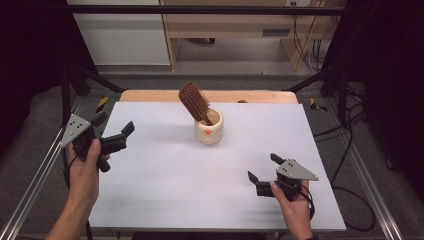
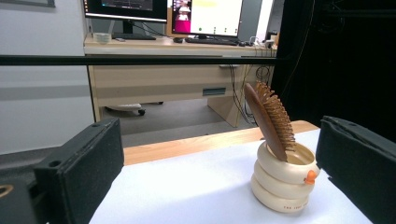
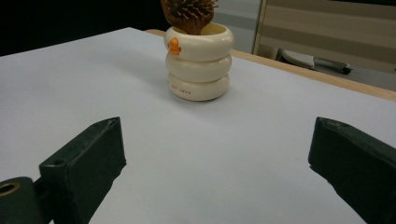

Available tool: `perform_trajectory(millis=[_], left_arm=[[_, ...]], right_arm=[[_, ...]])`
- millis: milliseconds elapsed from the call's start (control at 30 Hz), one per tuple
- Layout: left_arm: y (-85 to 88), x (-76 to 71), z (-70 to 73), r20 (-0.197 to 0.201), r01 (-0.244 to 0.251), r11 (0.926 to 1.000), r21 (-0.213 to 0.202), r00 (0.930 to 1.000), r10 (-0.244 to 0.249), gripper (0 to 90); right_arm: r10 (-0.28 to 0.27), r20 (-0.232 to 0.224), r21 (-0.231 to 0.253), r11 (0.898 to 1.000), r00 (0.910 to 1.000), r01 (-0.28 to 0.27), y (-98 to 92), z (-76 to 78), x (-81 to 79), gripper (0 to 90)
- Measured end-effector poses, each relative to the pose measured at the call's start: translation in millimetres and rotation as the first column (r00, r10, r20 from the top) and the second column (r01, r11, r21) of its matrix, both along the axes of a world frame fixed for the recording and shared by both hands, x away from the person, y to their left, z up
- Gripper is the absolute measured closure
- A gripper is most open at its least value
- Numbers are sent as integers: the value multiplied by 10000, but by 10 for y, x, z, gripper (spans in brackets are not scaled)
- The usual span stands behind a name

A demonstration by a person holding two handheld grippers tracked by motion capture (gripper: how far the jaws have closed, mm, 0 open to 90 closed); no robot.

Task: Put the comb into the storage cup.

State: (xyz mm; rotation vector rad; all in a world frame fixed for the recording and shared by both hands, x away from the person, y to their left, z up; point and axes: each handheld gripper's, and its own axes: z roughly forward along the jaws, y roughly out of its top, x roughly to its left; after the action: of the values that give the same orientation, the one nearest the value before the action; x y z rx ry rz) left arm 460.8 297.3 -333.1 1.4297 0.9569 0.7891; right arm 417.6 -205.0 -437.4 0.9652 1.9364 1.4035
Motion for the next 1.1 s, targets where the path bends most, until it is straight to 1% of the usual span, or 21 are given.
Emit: perform_trajectory(millis=[167,367,600,733,867,1100], left_arm=[[50,-44,-18,5,-45,10000,-30,10000,45,9],[90,-89,-64,59,-90,9999,112,9999,89,9],[130,-142,-158,29,-94,10000,-9,10000,94,9],[141,-157,-180,38,-94,10000,-19,9999,94,9],[150,-185,-189,138,-88,10000,0,9999,88,10],[146,-233,-298,120,-46,10000,46,9999,46,10]], right_arm=[[-32,-6,6,10000,10000,32,-14,0,-1,43],[-72,-16,43,10000,10000,72,-36,0,-4,43],[-78,-6,21,10000,10000,78,-51,-2,-8,43],[-61,-26,-11,10000,10000,61,-55,-5,-12,42],[-27,53,-85,10000,10000,27,-66,-4,-18,43],[13,139,-148,9999,9999,-11,-108,-13,-34,42]])
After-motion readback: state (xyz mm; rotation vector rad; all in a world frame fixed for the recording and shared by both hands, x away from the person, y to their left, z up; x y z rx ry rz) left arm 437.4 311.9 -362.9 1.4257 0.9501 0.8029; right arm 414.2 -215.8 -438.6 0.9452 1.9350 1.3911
